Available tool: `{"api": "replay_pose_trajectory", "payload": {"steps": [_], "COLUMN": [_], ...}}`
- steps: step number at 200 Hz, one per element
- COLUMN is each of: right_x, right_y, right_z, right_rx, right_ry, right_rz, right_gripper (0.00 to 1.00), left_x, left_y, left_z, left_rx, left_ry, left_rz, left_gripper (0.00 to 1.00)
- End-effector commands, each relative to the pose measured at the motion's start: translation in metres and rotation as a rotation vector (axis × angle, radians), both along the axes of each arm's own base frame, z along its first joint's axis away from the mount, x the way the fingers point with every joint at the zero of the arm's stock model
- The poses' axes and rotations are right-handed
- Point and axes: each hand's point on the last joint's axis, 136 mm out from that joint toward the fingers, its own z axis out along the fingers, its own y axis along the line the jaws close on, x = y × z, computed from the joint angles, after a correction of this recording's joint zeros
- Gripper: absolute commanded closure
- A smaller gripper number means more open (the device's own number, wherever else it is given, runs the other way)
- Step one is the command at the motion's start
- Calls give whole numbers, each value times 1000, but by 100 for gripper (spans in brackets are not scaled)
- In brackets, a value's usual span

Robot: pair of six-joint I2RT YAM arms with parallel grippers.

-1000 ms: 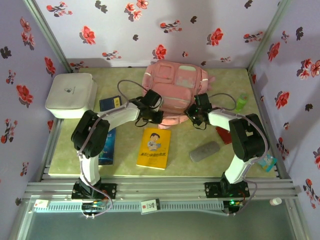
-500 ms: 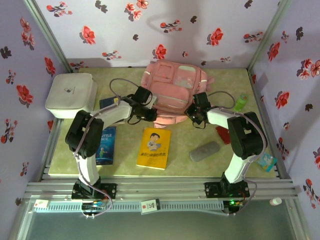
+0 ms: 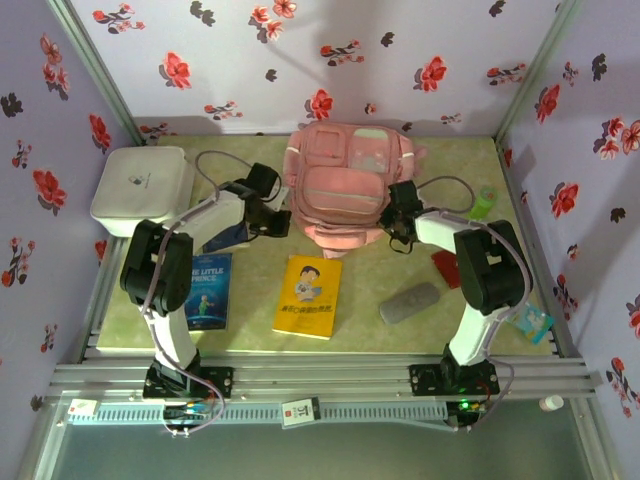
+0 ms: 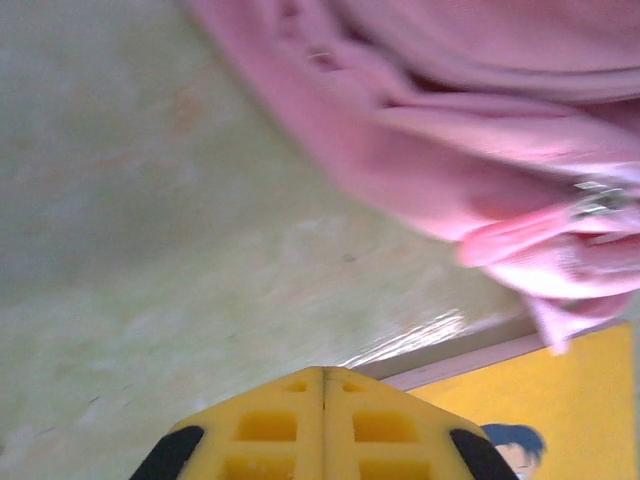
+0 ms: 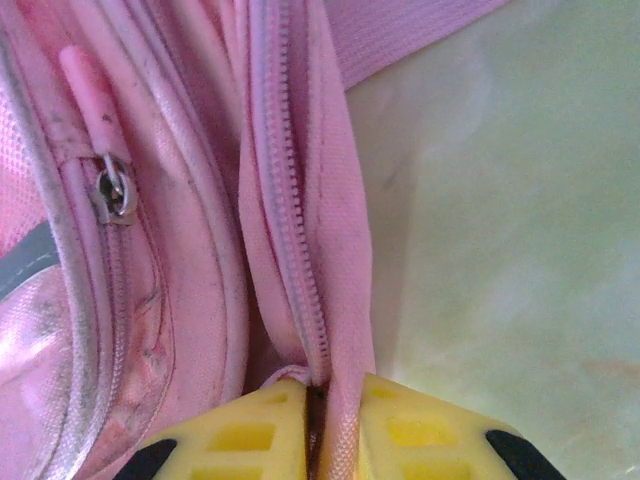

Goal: Pack books, pencil case, and school supplies into a backpack

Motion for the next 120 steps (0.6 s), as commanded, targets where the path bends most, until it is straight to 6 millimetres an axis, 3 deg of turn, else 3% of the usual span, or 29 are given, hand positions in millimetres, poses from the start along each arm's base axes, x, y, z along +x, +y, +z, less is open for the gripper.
{"api": "replay_pose_trajectory", "payload": {"steps": [1, 12, 30, 69, 120], "right_x": [-7, -3, 1, 1, -1], "right_y": [-32, -30, -27, -27, -27], "right_z": [-23, -21, -14, -14, -18], "right_rx": [-139, -129, -118, -104, -96], "right_ry": [71, 57, 34, 34, 45], "right_rz": [-47, -34, -20, -9, -10], "right_gripper": [83, 82, 81, 80, 79], "left_x": [-3, -2, -2, -7, 1], "left_y": [9, 6, -3, -39, -72], "left_z": [-13, -13, -5, 10, 3], "left_rx": [64, 56, 2, -180, -275], "left_ry": [31, 25, -8, -82, -49], "left_rz": [-9, -8, -29, -149, -214], "left_gripper": [100, 100, 92, 60, 52]}}
